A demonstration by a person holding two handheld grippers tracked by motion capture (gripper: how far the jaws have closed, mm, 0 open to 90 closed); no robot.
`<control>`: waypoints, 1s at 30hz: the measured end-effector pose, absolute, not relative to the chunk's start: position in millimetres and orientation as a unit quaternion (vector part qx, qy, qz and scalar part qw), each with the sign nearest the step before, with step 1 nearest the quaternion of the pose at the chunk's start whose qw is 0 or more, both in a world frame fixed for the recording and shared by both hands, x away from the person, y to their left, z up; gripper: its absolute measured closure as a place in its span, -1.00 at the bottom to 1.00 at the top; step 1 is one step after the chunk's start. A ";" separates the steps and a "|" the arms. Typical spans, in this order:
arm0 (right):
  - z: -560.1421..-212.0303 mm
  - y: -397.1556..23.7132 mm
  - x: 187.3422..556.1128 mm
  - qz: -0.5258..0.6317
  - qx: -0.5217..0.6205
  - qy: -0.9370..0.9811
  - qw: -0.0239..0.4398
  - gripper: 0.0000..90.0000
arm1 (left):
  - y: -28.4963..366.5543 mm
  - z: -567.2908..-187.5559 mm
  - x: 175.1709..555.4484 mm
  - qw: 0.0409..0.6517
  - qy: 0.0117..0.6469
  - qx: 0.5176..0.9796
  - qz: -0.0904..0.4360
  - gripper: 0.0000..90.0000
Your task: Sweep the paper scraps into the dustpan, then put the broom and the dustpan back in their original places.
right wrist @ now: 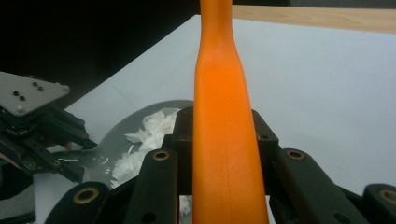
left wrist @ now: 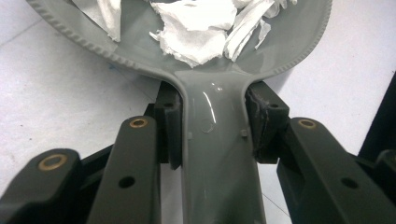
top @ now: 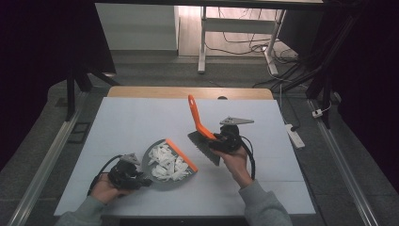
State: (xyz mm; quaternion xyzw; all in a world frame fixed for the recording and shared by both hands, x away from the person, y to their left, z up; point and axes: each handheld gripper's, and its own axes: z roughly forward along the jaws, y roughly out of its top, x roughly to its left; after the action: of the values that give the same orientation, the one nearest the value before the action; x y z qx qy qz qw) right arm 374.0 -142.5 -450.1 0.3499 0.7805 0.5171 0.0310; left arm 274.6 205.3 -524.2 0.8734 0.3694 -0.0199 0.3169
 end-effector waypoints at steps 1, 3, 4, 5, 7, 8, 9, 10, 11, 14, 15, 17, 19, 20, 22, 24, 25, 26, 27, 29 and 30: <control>-449.9 -145.2 373.3 0.518 0.349 0.780 0.034 0.57 | 205.6 -524.0 274.1 0.320 0.370 0.872 -0.017 0.37; -449.8 -149.8 371.1 0.519 0.350 0.779 0.042 0.57 | 207.0 -522.8 273.0 0.327 0.372 0.869 -0.010 0.37; -449.8 -153.0 369.9 0.519 0.349 0.779 0.048 0.57 | 207.5 -522.3 272.6 0.330 0.373 0.867 -0.008 0.37; -450.0 -154.8 369.2 0.520 0.348 0.778 0.049 0.57 | 208.3 -521.5 272.0 0.334 0.374 0.865 -0.003 0.37; -449.8 -160.1 367.1 0.520 0.349 0.778 0.055 0.57 | 209.4 -519.9 270.7 0.342 0.376 0.861 0.001 0.37; -449.6 -162.7 365.9 0.521 0.350 0.777 0.058 0.57 | 209.5 -519.3 270.2 0.347 0.377 0.859 0.004 0.37; -449.3 -165.4 364.7 0.522 0.349 0.776 0.061 0.57 | 209.3 -518.7 269.7 0.349 0.379 0.857 0.005 0.37; -448.9 -167.8 363.5 0.523 0.348 0.776 0.064 0.57 | 209.1 -518.3 269.2 0.352 0.380 0.855 0.007 0.37; -448.6 -170.1 362.2 0.523 0.347 0.776 0.066 0.57 | 208.9 -517.8 268.9 0.354 0.382 0.854 0.008 0.37; -448.7 -176.2 358.5 0.523 0.342 0.778 0.071 0.57 | 208.9 -516.9 267.6 0.358 0.386 0.850 0.011 0.37; -448.9 -178.0 357.2 0.523 0.341 0.778 0.073 0.57 | 208.9 -516.7 266.9 0.361 0.391 0.847 0.011 0.37; -449.4 -181.5 354.8 0.523 0.341 0.778 0.073 0.57 | 209.6 -515.4 265.5 0.365 0.397 0.842 0.015 0.37; -449.6 -185.0 352.6 0.523 0.342 0.777 0.075 0.57 | 211.0 -513.5 264.3 0.372 0.405 0.835 0.018 0.37; -449.4 -187.2 351.3 0.522 0.343 0.777 0.076 0.57 | 211.3 -512.6 263.7 0.378 0.411 0.830 0.019 0.37; -450.0 -191.3 348.7 0.523 0.344 0.776 0.076 0.57 | 212.5 -511.1 262.7 0.383 0.421 0.822 0.025 0.37; -451.1 -195.6 345.7 0.521 0.346 0.776 0.077 0.57 | 213.6 -510.2 262.0 0.388 0.430 0.815 0.028 0.37; -451.8 -197.7 344.1 0.519 0.348 0.777 0.077 0.57 | 214.4 -510.1 261.7 0.390 0.433 0.812 0.028 0.37; -452.5 -199.7 342.8 0.519 0.347 0.778 0.077 0.57 | 214.9 -510.4 261.5 0.393 0.436 0.809 0.026 0.37; -453.3 -201.4 341.4 0.518 0.348 0.777 0.077 0.57 | 215.4 -510.6 261.4 0.393 0.438 0.808 0.025 0.37; -454.1 -204.8 338.5 0.513 0.353 0.779 0.077 0.57 | 216.0 -511.0 260.7 0.394 0.445 0.804 0.029 0.37; -454.8 -206.6 337.4 0.513 0.353 0.779 0.078 0.57 | 216.7 -510.9 260.3 0.395 0.450 0.801 0.031 0.37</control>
State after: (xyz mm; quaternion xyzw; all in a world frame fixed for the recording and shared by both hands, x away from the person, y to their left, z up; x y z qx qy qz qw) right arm 337.4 -206.6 -454.8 0.3533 0.7787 0.5126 0.0778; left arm 260.3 216.7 -510.9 0.8006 0.4499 0.0306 0.3946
